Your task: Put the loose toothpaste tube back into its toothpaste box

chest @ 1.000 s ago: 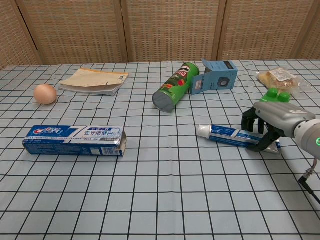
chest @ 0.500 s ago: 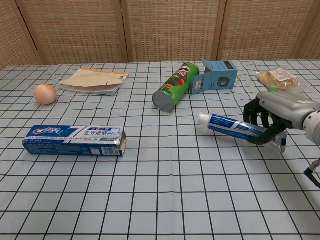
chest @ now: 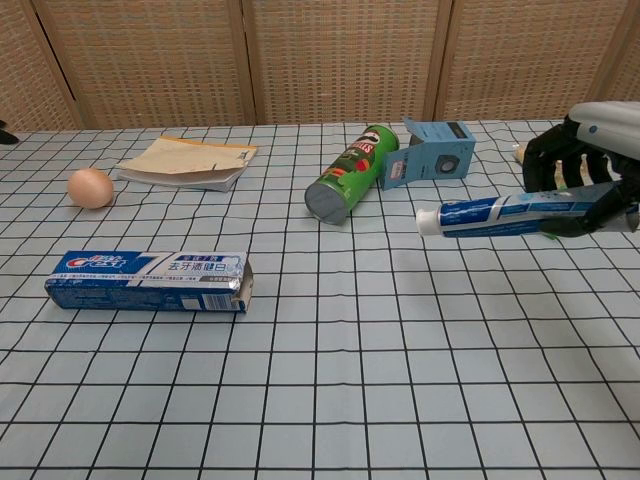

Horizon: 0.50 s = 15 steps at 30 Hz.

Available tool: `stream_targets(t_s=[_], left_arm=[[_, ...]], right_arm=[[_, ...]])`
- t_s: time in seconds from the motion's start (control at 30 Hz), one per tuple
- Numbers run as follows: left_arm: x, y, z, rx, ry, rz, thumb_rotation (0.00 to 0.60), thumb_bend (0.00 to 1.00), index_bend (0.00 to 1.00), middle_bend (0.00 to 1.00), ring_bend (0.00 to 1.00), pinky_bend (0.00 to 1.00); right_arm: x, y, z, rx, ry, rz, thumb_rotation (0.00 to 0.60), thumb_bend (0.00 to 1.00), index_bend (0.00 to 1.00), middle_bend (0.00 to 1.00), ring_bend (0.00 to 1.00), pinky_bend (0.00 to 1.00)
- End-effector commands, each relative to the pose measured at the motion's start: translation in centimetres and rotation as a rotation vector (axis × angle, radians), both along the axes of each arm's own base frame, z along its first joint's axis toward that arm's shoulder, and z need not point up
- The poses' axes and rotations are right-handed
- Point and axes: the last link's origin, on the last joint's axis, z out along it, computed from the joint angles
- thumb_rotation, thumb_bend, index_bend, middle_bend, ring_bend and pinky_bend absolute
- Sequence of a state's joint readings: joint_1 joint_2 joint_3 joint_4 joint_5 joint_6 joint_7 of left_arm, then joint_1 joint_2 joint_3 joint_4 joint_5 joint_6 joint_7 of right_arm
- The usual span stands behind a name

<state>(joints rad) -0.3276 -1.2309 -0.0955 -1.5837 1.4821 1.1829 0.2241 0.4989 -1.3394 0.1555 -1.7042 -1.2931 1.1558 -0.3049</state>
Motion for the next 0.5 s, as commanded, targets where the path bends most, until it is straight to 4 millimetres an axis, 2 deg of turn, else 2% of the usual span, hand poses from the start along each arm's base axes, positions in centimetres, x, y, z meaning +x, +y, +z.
stream_targets(t_s=[0.03,0.23,0.5], left_arm=[[2.0,3.2,-3.3,-0.099,-0.003,-0.018,0.600,0.00,0.14,0.02,0.07,0.14],[2.6,4.6,-5.7,-0.142,-0.019,0.010,0.600,0.00,0.17,0.05,0.12,0.18],[3.3,5.4,-7.8,-0.189,-0.019,0.018,0.600,0.00,0.23,0.12,0.19,0.26]], right_arm=[[-0.2,0.6,0.4,0.009,-0.005,0.002,0.600,0.66,0.68,0.66,0.62,0.69],[-0.3,0.9,0.9,0.011,-0.019,0.008,0.600,0.66,0.68,0.66,0.62,0.69],[-0.5,1.1,1.6,0.003,-0.018,0.016,0.600,0.66,0.68,0.66,0.62,0.69]])
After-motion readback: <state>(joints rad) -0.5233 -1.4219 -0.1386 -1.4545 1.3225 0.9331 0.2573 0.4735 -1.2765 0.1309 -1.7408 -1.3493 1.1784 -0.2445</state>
